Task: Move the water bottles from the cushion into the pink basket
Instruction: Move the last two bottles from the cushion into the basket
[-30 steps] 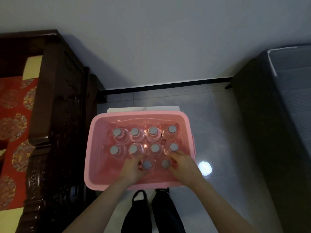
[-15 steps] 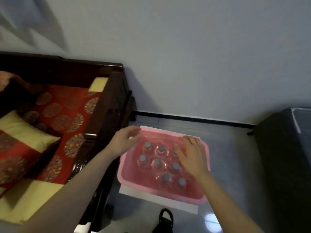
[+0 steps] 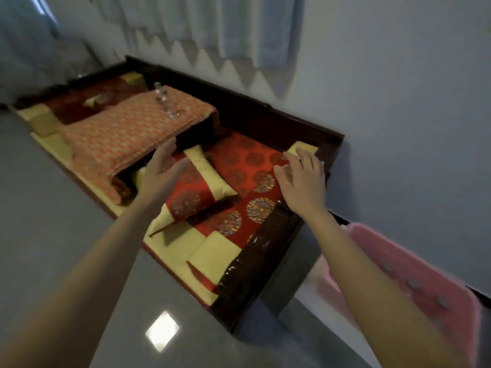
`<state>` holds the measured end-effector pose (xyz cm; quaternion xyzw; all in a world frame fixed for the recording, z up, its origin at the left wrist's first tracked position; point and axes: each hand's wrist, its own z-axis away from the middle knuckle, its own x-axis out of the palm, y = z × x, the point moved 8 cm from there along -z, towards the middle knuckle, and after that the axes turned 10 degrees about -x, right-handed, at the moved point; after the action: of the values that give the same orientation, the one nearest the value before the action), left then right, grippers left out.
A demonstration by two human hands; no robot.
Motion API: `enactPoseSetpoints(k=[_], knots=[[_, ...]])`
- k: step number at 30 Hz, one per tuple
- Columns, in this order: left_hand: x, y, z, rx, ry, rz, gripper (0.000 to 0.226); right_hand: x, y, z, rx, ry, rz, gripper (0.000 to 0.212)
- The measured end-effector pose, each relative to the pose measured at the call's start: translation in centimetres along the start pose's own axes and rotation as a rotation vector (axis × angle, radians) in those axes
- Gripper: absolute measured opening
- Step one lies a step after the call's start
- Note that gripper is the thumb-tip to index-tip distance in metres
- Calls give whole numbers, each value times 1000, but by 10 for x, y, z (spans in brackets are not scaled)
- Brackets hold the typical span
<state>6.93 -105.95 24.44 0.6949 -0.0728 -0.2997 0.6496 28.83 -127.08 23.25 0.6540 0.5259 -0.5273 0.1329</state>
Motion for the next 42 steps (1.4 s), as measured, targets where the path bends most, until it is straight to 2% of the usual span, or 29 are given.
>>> enactPoseSetpoints(k=[6,9,15,20,27,35,42], knots=[[-180,-58,7,-121,175,148,40,105,-153,-35,-98,-178,-347,50],[-236,-76,12,-153,259,131,38,143,-201,-51,-160,-263,-353,46],[-341,-117,-15,-241,407,22,41,211,-293,-112,-284,-316,-347,46],[-393,-134,-95,-220,390,-9,41,275,-327,-171,-266,-378,-392,49],[-458,-154,-232,-212,366,4,44,359,-365,-277,-137,-398,-461,53],[-538,-210,-351,-293,369,18,46,441,-423,-377,-89,-386,-466,46],[-594,-247,-496,-284,144,-73,36,513,-434,-435,192,-239,-537,41]])
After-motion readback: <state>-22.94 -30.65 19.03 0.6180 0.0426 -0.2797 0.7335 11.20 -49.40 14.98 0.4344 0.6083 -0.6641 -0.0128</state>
